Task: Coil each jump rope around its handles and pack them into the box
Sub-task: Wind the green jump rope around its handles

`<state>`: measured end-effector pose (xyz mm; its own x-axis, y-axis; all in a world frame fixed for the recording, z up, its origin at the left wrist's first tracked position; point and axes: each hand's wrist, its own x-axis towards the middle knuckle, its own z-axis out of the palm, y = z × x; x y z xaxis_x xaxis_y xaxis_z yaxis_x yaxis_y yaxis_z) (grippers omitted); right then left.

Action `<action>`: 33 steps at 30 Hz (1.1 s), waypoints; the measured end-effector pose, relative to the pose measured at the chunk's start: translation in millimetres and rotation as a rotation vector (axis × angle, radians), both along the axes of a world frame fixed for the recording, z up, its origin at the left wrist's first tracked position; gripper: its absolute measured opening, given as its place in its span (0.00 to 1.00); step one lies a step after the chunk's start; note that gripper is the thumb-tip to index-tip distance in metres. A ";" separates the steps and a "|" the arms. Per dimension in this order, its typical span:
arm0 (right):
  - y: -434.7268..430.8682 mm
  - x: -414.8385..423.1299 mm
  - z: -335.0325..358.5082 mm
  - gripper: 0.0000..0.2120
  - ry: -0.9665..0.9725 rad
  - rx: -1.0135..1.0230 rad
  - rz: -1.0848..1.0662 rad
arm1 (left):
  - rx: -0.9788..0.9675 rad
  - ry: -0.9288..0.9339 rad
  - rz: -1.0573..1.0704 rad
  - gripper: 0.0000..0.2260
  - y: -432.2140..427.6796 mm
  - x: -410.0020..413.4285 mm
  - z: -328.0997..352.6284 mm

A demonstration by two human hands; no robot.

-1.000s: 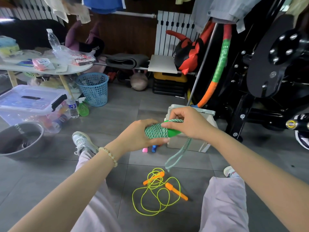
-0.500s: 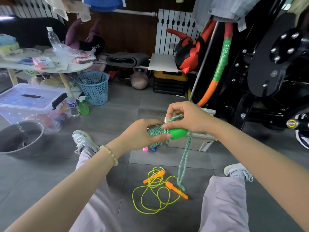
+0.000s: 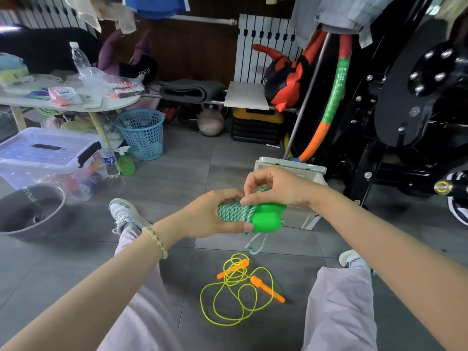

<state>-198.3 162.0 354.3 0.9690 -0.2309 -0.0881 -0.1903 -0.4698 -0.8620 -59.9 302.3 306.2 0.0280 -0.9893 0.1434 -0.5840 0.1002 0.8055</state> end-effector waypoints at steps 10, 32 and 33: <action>0.7 -6.4 -17.7 0.04 -0.077 0.162 -0.146 | 0.013 0.046 0.062 0.26 2.9 7.1 -6.0; 35.4 3.8 -48.5 0.41 0.065 0.143 -0.288 | -0.094 -0.042 0.513 0.16 -27.3 10.9 -17.0; 35.1 5.2 -48.3 0.37 0.067 0.137 -0.304 | -0.099 -0.046 0.501 0.15 -28.9 8.9 -16.7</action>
